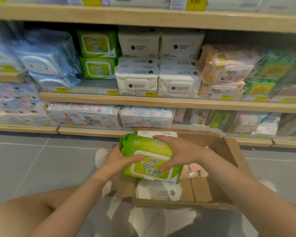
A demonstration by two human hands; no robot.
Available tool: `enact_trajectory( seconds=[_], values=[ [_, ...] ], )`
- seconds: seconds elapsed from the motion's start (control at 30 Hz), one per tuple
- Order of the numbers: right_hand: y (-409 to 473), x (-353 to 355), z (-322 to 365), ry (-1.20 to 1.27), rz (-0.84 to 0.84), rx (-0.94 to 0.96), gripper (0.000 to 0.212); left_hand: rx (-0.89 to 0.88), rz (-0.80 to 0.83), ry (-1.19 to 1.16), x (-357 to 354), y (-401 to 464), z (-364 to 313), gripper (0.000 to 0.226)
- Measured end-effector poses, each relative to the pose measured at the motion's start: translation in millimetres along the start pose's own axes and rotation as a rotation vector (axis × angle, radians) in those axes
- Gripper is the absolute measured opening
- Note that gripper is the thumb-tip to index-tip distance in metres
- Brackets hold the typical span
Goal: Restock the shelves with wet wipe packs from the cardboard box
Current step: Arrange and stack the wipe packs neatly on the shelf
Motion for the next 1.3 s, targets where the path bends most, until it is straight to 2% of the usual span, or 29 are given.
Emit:
enact_trajectory(
  seconds=[0.17,0.27,0.37,0.43,0.5,0.6,0.7,0.83,0.9,0.97,1.03,1.23,1.3],
  values=[
    [16,-1,27,0.194,-0.059,0.049,0.095,0.023,-0.097,-0.045,36,-13,1,0.107],
    [32,-4,37,0.292,-0.062,0.08,0.084,0.056,-0.148,-0.057,59,-21,11,0.097],
    [43,-9,17,0.373,-0.085,0.048,0.066,0.1,-0.246,-0.047,92,-27,29,0.096],
    [46,-19,-7,0.358,-0.081,0.006,0.062,0.132,-0.336,-0.013,117,-29,46,0.095],
    [50,-33,-31,0.262,-0.061,-0.027,0.071,0.186,-0.397,0.013,134,-31,64,0.09],
    [62,-51,-63,-0.011,-0.083,-0.028,0.098,0.226,-0.491,0.042,145,-33,84,0.054],
    [75,-72,-88,-0.194,-0.097,-0.059,0.106,0.237,-0.515,0.06,144,-26,96,0.044],
    [88,-85,-98,-0.268,-0.202,-0.071,0.109,0.233,-0.484,0.045,140,-13,97,0.046],
    [93,-84,-96,-0.293,-0.234,-0.078,0.102,0.228,-0.467,0.036,137,-8,92,0.059],
    [97,-85,-91,-0.342,-0.22,-0.07,0.097,0.214,-0.451,0.046,135,-4,87,0.071],
    [101,-86,-91,-0.387,-0.183,-0.081,0.092,0.215,-0.448,0.065,132,-2,82,0.074],
    [92,-77,-92,-0.293,-0.121,-0.164,0.084,0.198,-0.466,0.049,136,-11,70,0.086],
    [83,-63,-85,-0.223,-0.096,-0.205,0.077,0.191,-0.491,0.051,141,-17,60,0.077]
  ],
)
Point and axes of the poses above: each hand's wrist, its own y-axis towards the middle knuckle, its own x-axis out of the back of the hand, z = x × y, the point moved 8 cm from there along y, towards the middle knuckle, and after that the axes turned 11 degrees about y, right-handed, at the moved point
